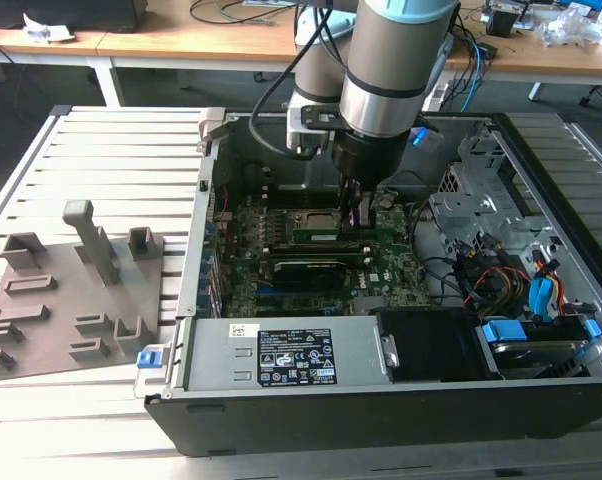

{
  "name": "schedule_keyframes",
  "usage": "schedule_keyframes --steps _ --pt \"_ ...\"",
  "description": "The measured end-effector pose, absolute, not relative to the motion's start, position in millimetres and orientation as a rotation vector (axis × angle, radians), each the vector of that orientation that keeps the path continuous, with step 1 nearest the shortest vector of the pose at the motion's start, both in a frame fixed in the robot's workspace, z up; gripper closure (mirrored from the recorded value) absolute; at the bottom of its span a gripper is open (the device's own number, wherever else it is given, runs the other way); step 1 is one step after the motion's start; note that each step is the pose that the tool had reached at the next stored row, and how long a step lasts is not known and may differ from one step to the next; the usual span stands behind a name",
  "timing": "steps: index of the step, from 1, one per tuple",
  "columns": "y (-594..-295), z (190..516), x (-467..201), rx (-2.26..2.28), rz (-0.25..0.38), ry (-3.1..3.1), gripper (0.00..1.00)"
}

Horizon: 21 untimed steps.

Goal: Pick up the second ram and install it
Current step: 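Insert the second ram into the second slot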

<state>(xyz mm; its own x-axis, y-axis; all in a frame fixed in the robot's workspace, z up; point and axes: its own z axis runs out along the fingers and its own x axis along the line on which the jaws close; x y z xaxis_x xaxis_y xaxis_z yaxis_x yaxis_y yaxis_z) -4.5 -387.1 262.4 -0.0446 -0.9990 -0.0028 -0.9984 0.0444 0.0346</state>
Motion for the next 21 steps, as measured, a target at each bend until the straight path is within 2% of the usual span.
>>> schedule_keyframes --steps 21 --pt "-376.3 241.1 -25.3 2.140 -0.042 -2.270 0.86"
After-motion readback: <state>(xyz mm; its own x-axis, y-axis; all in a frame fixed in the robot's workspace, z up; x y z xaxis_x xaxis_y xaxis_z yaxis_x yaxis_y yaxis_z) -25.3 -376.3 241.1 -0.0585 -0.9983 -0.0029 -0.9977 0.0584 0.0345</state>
